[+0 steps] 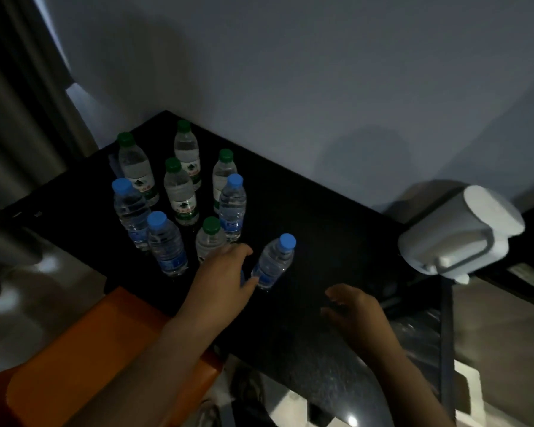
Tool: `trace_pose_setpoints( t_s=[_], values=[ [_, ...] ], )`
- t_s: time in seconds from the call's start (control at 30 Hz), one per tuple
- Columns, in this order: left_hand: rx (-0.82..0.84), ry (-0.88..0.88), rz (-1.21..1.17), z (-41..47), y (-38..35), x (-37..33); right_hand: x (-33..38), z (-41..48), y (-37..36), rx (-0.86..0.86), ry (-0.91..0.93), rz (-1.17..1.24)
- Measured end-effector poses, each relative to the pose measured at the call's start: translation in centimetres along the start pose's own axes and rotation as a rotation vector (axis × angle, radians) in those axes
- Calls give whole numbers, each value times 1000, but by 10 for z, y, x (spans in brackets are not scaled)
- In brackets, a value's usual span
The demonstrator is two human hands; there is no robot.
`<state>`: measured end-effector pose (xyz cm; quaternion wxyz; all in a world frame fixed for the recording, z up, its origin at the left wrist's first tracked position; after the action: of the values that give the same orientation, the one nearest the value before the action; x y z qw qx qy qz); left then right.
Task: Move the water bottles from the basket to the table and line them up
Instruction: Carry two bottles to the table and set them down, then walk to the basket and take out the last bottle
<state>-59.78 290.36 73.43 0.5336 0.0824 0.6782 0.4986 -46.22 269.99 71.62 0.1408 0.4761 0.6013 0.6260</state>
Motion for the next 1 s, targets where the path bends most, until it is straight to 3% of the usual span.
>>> trace_pose_setpoints(
  t_s=[0.13, 0.37, 0.57, 0.83, 1.0],
  values=[
    [42, -173, 43, -5, -4, -41, -13, -40, 2, -17, -98, 18],
    [330, -308, 50, -37, -47, -90, -58, -111, 24, -120, -245, 1],
    [437, -435, 136, -77, -88, -144, -106, -186, 39, -254, -396, 97],
    [632, -594, 140, -197, -151, -253, -187, -345, 64, -384, -572, 158],
    [694, -780, 168, -286, -196, -332, -240, -463, 89, -510, -717, 171]
  ],
)
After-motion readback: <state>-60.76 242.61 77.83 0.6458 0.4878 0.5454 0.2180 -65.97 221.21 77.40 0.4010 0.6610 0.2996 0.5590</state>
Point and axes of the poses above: each hand's wrist, its own z-axis towards the middle knuckle, its own y-axis out of the back of the hand, x = y × z, the point moved 2 cm from there along z, towards the middle knuckle, and after that the axes turned 3 degrees about -x, right-handed, at the moved point
